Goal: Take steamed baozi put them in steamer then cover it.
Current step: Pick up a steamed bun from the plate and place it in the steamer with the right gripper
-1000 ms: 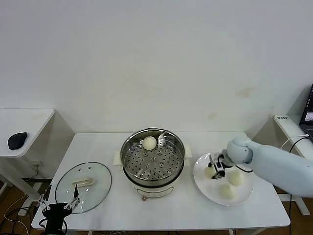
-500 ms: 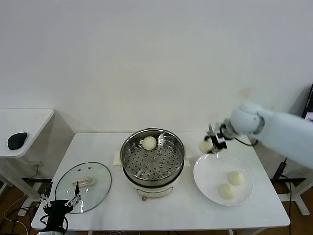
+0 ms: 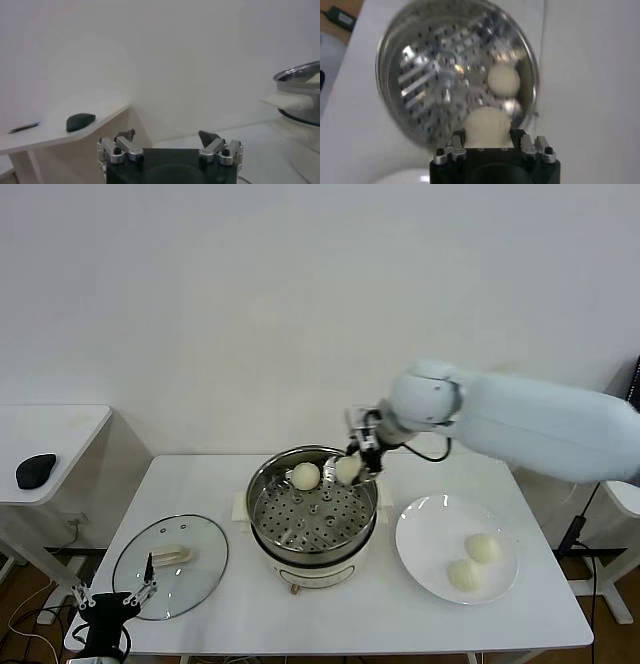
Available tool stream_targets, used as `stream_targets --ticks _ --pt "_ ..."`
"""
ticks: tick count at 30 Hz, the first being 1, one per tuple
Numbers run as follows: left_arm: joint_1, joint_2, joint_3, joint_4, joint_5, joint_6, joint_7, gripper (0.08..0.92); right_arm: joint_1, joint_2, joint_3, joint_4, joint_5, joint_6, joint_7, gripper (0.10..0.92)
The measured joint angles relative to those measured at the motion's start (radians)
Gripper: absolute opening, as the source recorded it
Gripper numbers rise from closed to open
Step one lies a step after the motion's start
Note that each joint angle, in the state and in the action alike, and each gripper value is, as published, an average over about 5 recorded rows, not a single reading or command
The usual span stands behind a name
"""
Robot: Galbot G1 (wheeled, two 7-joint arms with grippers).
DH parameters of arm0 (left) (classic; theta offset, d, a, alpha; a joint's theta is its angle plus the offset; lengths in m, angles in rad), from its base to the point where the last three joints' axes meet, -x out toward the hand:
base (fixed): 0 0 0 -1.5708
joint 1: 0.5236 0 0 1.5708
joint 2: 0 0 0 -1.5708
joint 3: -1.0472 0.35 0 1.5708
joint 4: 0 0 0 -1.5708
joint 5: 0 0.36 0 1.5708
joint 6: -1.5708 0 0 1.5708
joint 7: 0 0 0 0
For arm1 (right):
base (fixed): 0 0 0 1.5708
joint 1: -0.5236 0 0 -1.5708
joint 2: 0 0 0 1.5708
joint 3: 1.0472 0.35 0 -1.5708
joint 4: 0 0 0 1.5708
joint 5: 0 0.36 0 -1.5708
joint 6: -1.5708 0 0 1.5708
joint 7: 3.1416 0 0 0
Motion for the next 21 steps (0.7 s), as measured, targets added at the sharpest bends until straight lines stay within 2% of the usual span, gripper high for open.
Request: stream_targets --ticks 10,21 --pt "-0.002 -0.011 -0.010 -0.003 0.001 -0.005 0.001 0.823 -0.080 0.184 -0.002 -0.110 0.057 -0.053 0.081 0.573" --pt "0.002 -0.013 -0.017 0.002 0.001 -0.016 0.001 0.823 -0.141 0.313 -0.006 -0.233 0.072 -0.074 0.119 0.577"
